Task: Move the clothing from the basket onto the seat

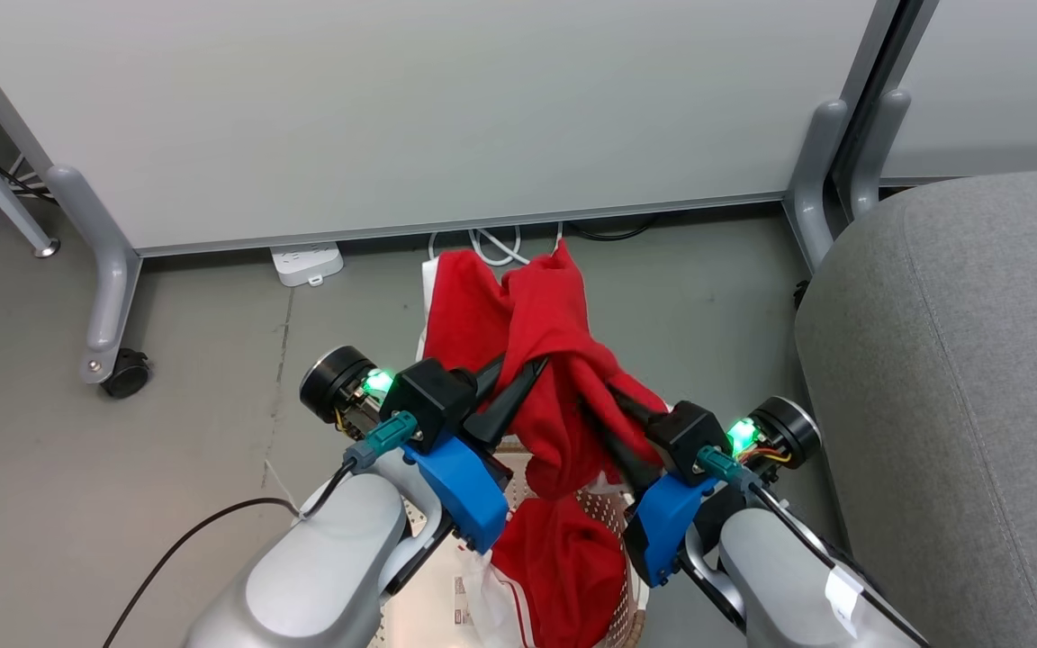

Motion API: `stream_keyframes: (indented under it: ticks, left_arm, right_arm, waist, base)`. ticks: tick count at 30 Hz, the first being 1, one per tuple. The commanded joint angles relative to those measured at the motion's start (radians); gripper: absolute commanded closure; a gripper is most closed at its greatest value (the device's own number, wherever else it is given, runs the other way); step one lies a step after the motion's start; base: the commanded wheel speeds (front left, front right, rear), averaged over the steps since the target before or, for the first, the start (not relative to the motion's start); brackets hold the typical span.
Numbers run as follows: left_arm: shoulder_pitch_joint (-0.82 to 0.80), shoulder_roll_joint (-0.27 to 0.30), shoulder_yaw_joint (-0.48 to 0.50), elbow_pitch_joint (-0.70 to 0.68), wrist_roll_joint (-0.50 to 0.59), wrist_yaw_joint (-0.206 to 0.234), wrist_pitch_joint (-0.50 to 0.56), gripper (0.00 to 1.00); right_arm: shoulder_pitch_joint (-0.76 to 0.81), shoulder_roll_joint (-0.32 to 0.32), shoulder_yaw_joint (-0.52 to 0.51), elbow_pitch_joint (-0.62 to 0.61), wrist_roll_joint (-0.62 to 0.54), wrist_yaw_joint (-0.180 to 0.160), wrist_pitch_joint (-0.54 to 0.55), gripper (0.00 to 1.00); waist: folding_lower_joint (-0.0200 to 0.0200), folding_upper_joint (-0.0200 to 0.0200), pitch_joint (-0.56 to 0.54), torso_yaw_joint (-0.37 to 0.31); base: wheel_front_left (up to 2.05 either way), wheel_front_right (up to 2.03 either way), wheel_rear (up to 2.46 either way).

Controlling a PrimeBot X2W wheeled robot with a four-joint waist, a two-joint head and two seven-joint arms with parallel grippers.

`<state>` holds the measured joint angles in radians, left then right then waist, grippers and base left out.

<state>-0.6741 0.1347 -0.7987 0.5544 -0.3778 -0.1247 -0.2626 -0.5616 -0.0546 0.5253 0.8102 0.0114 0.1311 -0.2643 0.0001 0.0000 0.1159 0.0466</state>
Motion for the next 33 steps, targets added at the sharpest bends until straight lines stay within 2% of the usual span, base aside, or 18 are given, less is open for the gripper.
stream_keyframes:
  ticks: [1,8,25,26,27,33]
  left_arm:
    - [-0.012,-0.001,0.007,0.0,0.001,0.0,-0.003,1.0]
    - [-0.011,-0.003,0.012,0.005,0.007,-0.003,-0.003,1.0]
    - [-0.004,-0.002,0.018,0.014,0.009,-0.006,-0.003,1.0]
    - [-0.003,-0.003,0.02,0.014,0.008,-0.006,-0.003,0.35]
    - [-0.002,-0.004,0.021,0.015,0.007,-0.006,-0.003,0.0]
    - [-0.003,-0.004,0.024,0.024,0.015,-0.007,-0.003,0.0]
  right_arm:
    - [-0.019,0.005,0.005,0.006,0.007,-0.001,0.0,1.0]
    - [-0.021,0.005,0.036,-0.004,0.06,-0.001,0.0,1.0]
    - [-0.029,0.006,0.046,0.003,0.096,-0.001,0.0,1.0]
    - [-0.029,0.006,0.046,0.002,0.098,-0.001,0.0,1.0]
    - [-0.029,0.006,0.046,0.001,0.1,-0.001,0.0,1.0]
    - [-0.021,0.006,0.042,-0.003,0.109,-0.001,0.0,1.0]
  waist:
    - [-0.0001,0.0,0.0,0.0]
    - [-0.0001,0.0,-0.005,-0.003]
    - [-0.0001,0.0,-0.005,-0.012]
    - [-0.0001,0.0,-0.004,-0.012]
    - [-0.0001,0.0,-0.004,-0.012]
    - [-0.0001,0.0,-0.005,-0.014]
  base:
    - [0.0,0.0,0.0]
    - [0.0,0.0,0.0]
    - [0.0,0.0,0.0]
    - [0.0,0.0,0.0]
    - [0.0,0.0,0.0]
    - [0.0,0.0,0.0]
